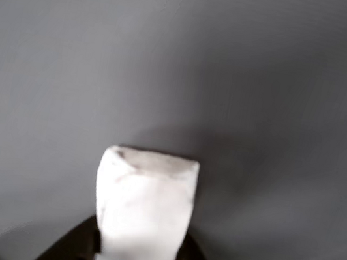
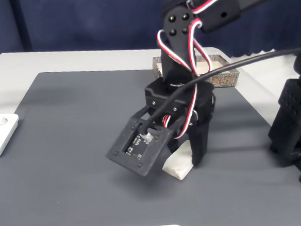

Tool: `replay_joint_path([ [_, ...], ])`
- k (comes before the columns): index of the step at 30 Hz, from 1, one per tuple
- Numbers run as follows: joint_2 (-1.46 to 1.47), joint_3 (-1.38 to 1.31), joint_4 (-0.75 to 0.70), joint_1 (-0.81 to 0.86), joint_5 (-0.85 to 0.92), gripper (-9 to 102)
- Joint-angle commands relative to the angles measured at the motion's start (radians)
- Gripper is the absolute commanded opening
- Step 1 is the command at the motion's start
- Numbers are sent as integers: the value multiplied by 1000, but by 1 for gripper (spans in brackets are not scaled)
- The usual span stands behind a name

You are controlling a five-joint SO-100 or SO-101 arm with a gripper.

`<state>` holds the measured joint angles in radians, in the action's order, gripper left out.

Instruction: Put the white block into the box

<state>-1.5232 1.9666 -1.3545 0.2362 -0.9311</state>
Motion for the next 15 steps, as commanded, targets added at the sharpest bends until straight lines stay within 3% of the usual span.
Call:
replay_joint_path([
  [1,-115,-67,-60,44,-17,-2],
  [15,-365,-75,-206,233,11,-2],
])
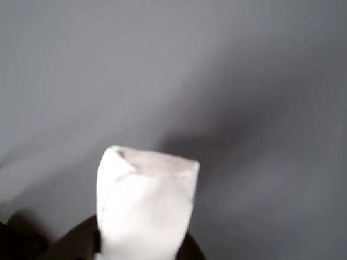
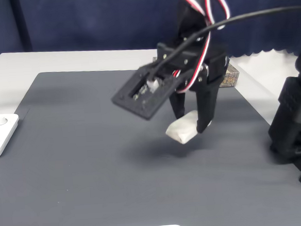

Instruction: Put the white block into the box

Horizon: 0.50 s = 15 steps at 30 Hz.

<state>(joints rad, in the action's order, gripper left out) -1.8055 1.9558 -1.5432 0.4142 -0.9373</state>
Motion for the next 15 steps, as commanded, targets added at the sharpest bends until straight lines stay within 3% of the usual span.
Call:
replay_joint_path([
  [1,-86,-61,-18,72,14,-2],
  [7,-104,-46,-28,184,-34,-2],
  [15,-146,-78,-40,485,-160,-2],
])
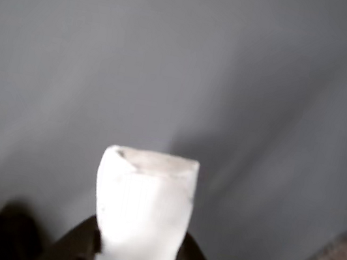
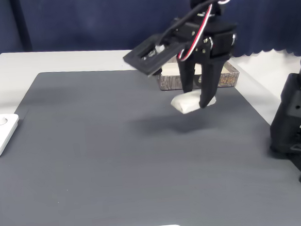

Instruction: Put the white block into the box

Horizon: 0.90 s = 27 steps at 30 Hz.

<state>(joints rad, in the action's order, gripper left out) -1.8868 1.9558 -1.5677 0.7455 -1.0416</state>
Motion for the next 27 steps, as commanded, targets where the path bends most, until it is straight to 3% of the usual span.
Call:
replay_joint_path([
  [1,-61,-92,-15,193,-78,-2],
  [13,210,-512,-17,568,-215,-2],
  [27,834,-1164,-69,687,-281,-2],
])
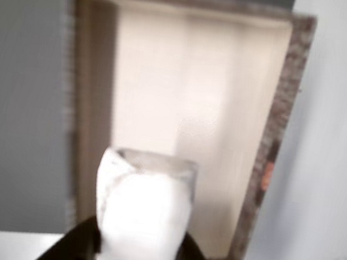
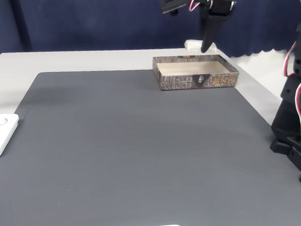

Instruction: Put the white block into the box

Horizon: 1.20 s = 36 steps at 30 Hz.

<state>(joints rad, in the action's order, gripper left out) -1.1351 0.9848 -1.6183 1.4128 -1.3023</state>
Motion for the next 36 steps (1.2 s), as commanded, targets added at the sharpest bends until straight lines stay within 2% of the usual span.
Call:
replay_joint_path([
  [1,120,-222,-18,20,-21,-2],
  [6,239,-298,-20,5,-26,-2],
  [14,265,-308,-26,-6,-37,-2],
  [17,259,-310,-40,-12,-95,-2],
  [21,258,-307,-60,-17,-267,-2],
  [23,258,-299,-61,-17,-282,-2],
  [25,258,-299,-61,-12,-258,-2],
  [30,268,-324,-44,-15,-49,-2],
  [36,301,-341,-26,-31,12,-2],
])
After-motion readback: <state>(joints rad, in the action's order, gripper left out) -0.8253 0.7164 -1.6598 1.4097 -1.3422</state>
